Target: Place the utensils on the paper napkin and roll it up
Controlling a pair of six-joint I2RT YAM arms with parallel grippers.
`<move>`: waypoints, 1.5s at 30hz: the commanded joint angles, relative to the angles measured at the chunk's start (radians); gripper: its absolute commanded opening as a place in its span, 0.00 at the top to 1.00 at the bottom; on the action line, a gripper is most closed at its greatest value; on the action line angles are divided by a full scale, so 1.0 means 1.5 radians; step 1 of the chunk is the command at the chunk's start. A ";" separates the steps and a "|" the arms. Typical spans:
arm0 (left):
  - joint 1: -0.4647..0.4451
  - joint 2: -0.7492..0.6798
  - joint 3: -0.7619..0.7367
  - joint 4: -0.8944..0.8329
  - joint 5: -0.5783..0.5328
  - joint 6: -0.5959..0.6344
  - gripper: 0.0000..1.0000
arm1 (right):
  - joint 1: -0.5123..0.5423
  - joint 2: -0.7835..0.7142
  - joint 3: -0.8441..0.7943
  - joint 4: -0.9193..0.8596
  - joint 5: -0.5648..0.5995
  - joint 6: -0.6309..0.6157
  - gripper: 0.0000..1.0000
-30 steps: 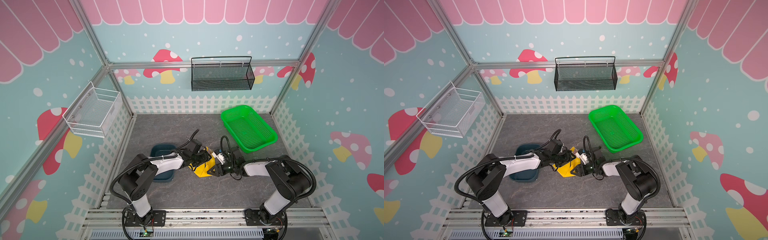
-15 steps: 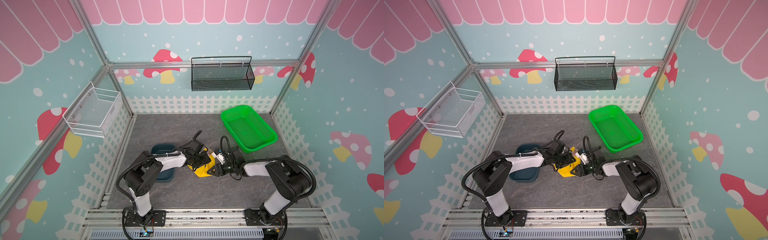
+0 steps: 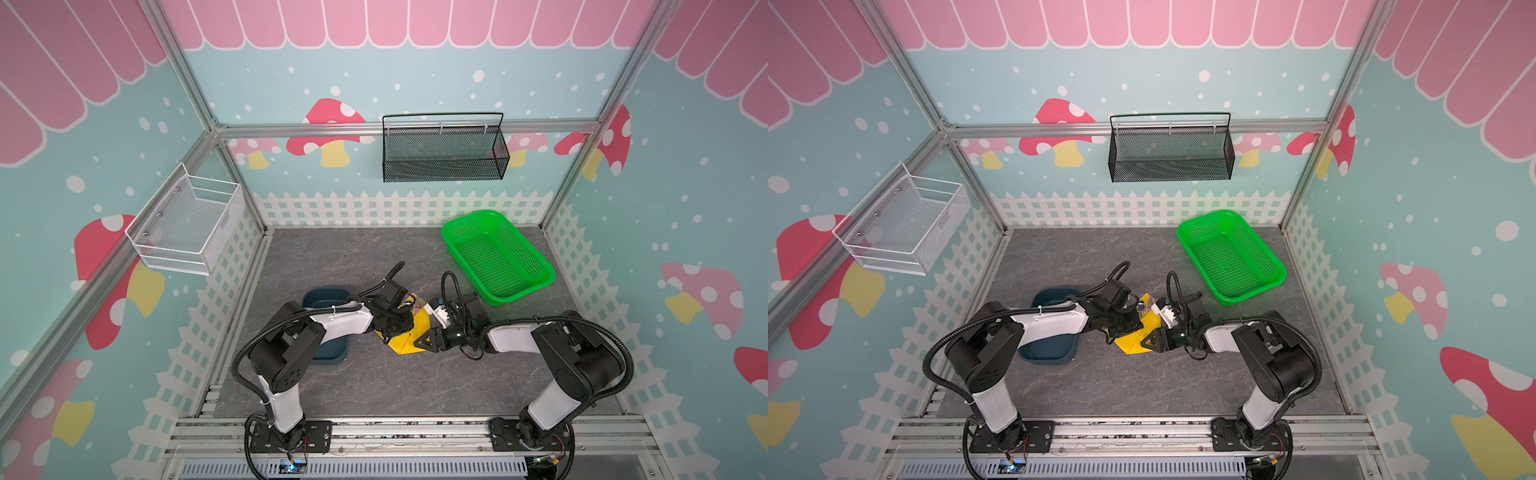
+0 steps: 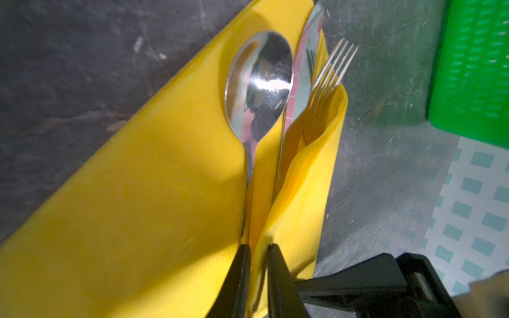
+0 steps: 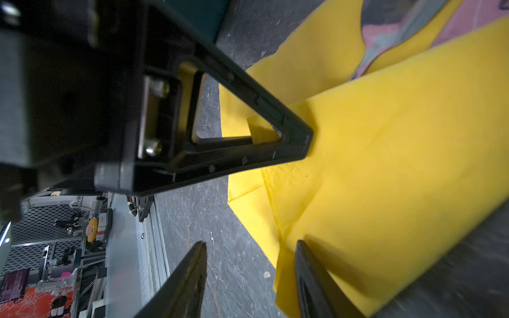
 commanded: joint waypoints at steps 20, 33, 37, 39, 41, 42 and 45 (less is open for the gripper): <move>-0.018 -0.022 -0.011 -0.026 -0.038 0.030 0.95 | -0.020 -0.073 -0.037 -0.053 0.148 0.060 0.86; -0.018 -0.026 0.007 -0.064 -0.081 0.069 0.94 | -0.018 -0.052 -0.029 -0.063 0.085 0.021 0.87; -0.018 -0.021 0.011 -0.064 -0.076 0.071 0.94 | -0.016 -0.049 -0.025 -0.064 0.083 0.023 0.87; -0.018 -0.019 0.012 -0.065 -0.078 0.072 0.93 | -0.016 -0.051 -0.021 -0.066 0.079 0.019 0.87; -0.018 -0.018 0.011 -0.065 -0.079 0.071 0.93 | -0.016 -0.050 -0.018 -0.067 0.066 0.012 0.87; -0.018 -0.017 0.011 -0.065 -0.079 0.072 0.93 | -0.016 -0.049 -0.017 -0.067 0.064 0.011 0.87; -0.018 -0.012 0.017 -0.065 -0.075 0.076 0.93 | -0.014 -0.038 -0.014 -0.067 0.048 -0.001 0.87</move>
